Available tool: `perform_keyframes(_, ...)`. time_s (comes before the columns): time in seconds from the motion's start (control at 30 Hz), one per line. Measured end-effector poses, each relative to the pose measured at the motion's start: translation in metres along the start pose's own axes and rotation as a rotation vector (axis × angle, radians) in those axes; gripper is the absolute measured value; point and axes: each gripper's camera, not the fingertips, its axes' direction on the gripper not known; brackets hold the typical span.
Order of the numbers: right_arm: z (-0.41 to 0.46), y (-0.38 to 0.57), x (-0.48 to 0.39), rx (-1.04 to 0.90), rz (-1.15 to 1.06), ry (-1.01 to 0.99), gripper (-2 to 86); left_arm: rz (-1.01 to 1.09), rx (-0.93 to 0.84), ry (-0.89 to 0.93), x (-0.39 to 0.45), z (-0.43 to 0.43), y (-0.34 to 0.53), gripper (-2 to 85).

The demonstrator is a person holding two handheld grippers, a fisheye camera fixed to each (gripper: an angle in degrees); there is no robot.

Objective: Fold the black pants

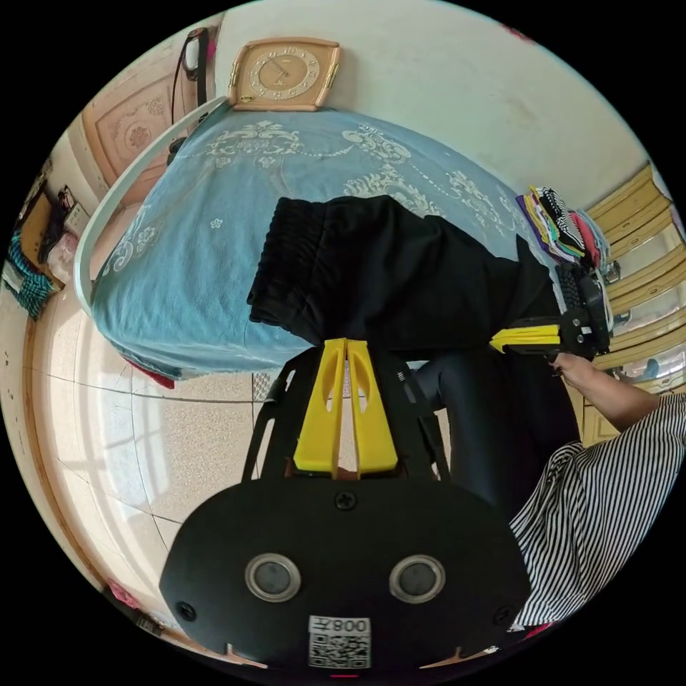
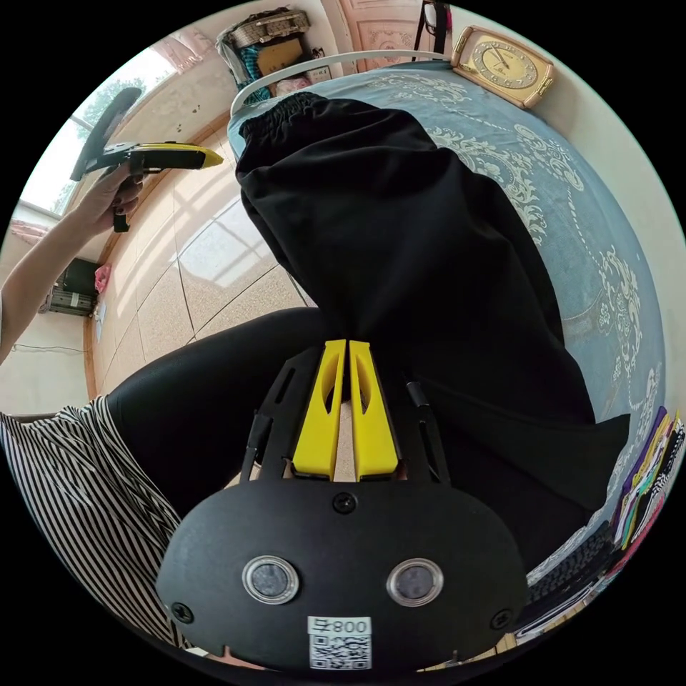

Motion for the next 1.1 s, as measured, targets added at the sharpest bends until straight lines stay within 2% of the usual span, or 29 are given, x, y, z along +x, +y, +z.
perform_keyframes(0.17,0.009,0.007,0.019,0.002,0.016,-0.026,0.6,0.014,-0.027,0.008,0.023,0.03,-0.017,0.1)
perform_keyframes(0.33,-0.001,0.025,0.039,0.051,0.033,-0.079,0.6,-0.071,-0.189,-0.017,0.025,0.084,-0.031,0.1)
perform_keyframes(0.53,-0.041,0.059,0.091,0.171,0.127,-0.041,0.2,-0.089,-0.166,-0.015,0.046,0.094,-0.035,0.1)
perform_keyframes(0.63,-0.037,0.066,0.132,0.145,0.213,-0.018,0.2,-0.096,-0.177,-0.026,0.058,0.101,-0.039,0.1)
perform_keyframes(0.7,-0.017,0.069,0.152,0.057,0.252,-0.009,0.1,-0.111,-0.131,-0.023,0.068,0.098,-0.041,0.2)
perform_keyframes(0.73,0.001,0.073,0.163,-0.023,0.287,-0.007,0.2,-0.114,-0.086,-0.004,0.076,0.095,-0.043,0.3)
perform_keyframes(0.87,-0.002,0.099,0.181,0.06,0.361,-0.055,0.4,-0.052,0.042,0.075,0.116,0.085,-0.056,0.7)
perform_keyframes(0.93,-0.013,0.113,0.194,0.128,0.413,-0.058,0.6,0.041,0.086,0.189,0.153,0.091,-0.073,1.5)
perform_keyframes(1.0,-0.027,0.13,0.215,0.204,0.487,-0.046,1.0,0.133,0.087,0.287,0.187,0.105,-0.09,2.7)
perform_keyframes(1.1,-0.046,0.156,0.267,0.273,0.639,-0.045,2.7,0.26,-0.006,0.428,0.247,0.145,-0.124,5.0)
